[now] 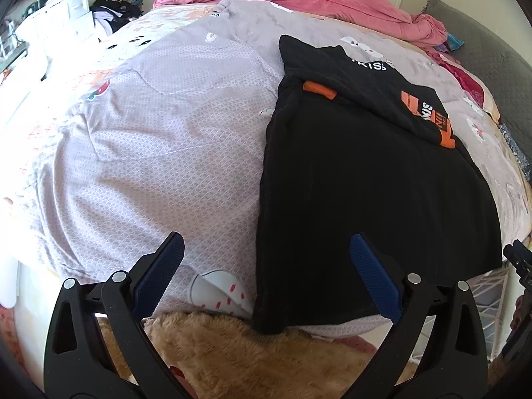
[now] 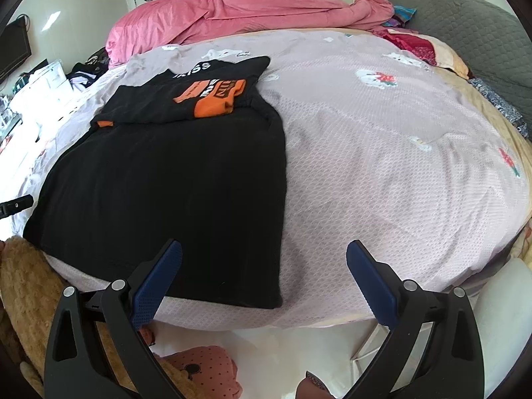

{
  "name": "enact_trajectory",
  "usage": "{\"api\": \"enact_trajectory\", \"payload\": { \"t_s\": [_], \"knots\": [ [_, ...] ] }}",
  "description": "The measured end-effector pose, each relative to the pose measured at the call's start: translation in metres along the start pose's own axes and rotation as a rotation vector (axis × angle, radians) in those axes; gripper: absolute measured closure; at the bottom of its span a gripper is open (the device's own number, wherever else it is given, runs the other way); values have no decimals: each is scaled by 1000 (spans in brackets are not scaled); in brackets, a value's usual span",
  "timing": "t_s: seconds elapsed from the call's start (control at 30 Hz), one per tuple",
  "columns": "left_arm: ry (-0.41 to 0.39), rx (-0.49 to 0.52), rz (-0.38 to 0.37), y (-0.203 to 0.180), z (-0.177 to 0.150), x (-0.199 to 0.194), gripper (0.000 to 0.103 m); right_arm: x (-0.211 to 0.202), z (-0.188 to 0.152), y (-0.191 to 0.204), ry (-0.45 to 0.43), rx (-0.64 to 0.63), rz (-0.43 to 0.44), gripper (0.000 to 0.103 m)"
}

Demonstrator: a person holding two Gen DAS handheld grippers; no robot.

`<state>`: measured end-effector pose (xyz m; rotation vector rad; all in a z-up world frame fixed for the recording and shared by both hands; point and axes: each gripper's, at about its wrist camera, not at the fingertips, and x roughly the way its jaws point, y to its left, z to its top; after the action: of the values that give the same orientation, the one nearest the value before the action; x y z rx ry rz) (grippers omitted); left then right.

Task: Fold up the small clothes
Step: 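Reach both grippers to the shirt hem and close them on it, then lift the held hem with both grippers and carry it toward the collar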

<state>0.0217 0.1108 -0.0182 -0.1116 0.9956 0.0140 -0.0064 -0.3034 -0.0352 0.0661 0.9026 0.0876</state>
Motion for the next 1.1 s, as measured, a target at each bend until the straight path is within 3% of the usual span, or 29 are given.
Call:
{"api": "enact_trajectory", "payload": {
  "t_s": [0.13,0.27,0.33,0.4,0.57,0.77,0.87,0.97,1.03,1.1],
  "knots": [
    [17,23,8,-1,-1,2,11,4,0,6,8,-13,24,4],
    [82,47,-30,-5,-1,12,30,6,-2,8,12,-14,43,4],
    [120,53,-71,-8,-3,18,47,6,-2,7,14,-12,47,4],
    [149,69,-81,-13,-5,24,55,6,-2,4,12,4,52,4],
    [142,106,-45,-22,-6,27,56,-2,-2,-4,0,44,81,4],
    [155,82,-65,-21,-4,32,56,5,-6,-4,20,46,92,8],
    [139,73,-73,-24,-5,32,71,15,-8,-3,43,46,100,27],
    [130,86,-73,-26,-5,32,76,27,-13,-5,61,48,81,33],
    [136,75,-88,-25,-4,33,76,34,-17,-6,78,55,84,51],
    [143,67,-99,-23,-3,34,76,34,-20,-7,67,67,102,78]
  ]
}}
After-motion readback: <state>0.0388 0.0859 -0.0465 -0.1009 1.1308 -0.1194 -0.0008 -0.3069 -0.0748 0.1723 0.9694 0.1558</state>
